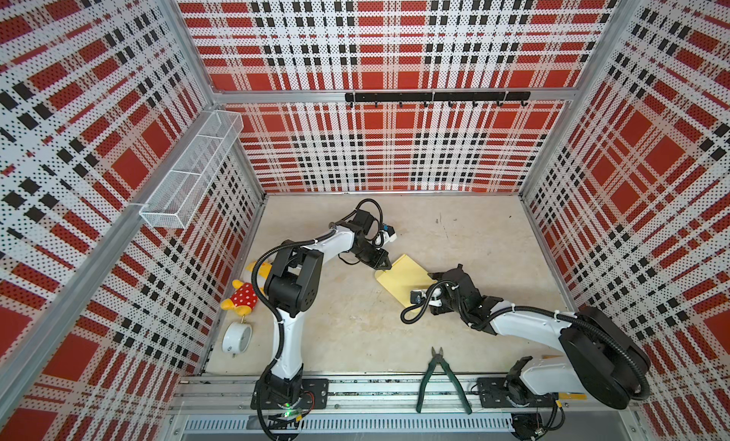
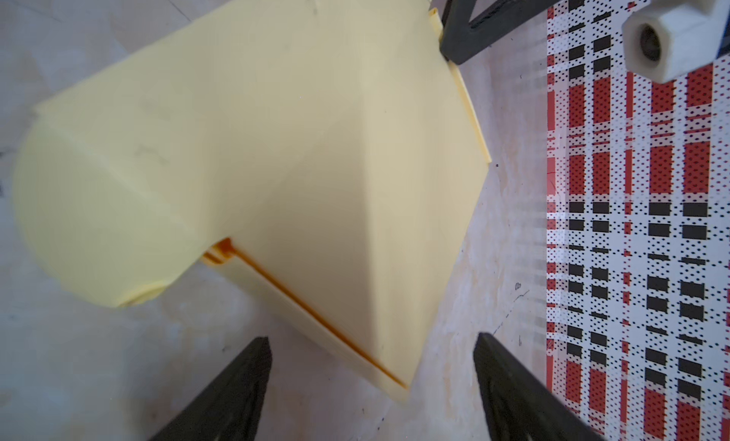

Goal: Assemble paper box
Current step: Turn over the paper box at the center of the table.

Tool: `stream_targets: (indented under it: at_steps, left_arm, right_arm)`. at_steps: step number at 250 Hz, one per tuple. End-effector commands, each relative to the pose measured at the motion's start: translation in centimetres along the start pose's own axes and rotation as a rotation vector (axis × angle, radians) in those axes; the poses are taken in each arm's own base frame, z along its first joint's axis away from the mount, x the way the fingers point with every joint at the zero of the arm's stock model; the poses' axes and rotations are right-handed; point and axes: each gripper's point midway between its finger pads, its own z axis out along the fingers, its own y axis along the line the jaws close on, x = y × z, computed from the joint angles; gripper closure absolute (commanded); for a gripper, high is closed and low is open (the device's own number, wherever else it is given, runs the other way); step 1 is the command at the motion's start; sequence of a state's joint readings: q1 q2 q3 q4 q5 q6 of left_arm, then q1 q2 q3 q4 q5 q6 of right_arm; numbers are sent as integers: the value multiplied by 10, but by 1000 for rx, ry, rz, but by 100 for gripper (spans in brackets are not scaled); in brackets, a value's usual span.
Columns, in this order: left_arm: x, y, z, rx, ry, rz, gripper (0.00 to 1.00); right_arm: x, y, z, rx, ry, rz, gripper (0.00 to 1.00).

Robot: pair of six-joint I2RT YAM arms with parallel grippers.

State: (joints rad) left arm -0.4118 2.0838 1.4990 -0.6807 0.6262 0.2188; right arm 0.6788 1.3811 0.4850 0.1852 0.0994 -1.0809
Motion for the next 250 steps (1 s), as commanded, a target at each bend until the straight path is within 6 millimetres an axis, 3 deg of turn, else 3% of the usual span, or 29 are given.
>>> stream_targets:
  at_steps: [1, 41, 136, 211, 250]
  left_arm:
    - [11, 10, 7, -9, 45, -22, 88]
    - [11, 13, 8, 1, 45, -38, 89]
    - [11, 11, 9, 14, 46, -43, 89]
    - [8, 2, 6, 51, 26, -40, 88]
    - [0, -6, -2, 67, -9, -39, 82]
  right_arm:
    - [-6, 0, 4, 30, -38, -36, 17]
    - [-6, 1, 9, 93, -36, -116, 16]
    - [-16, -19, 13, 328, -64, -236, 16]
    - [-27, -29, 10, 374, -107, -194, 36]
    - [-30, -31, 7, 362, -120, -162, 48]
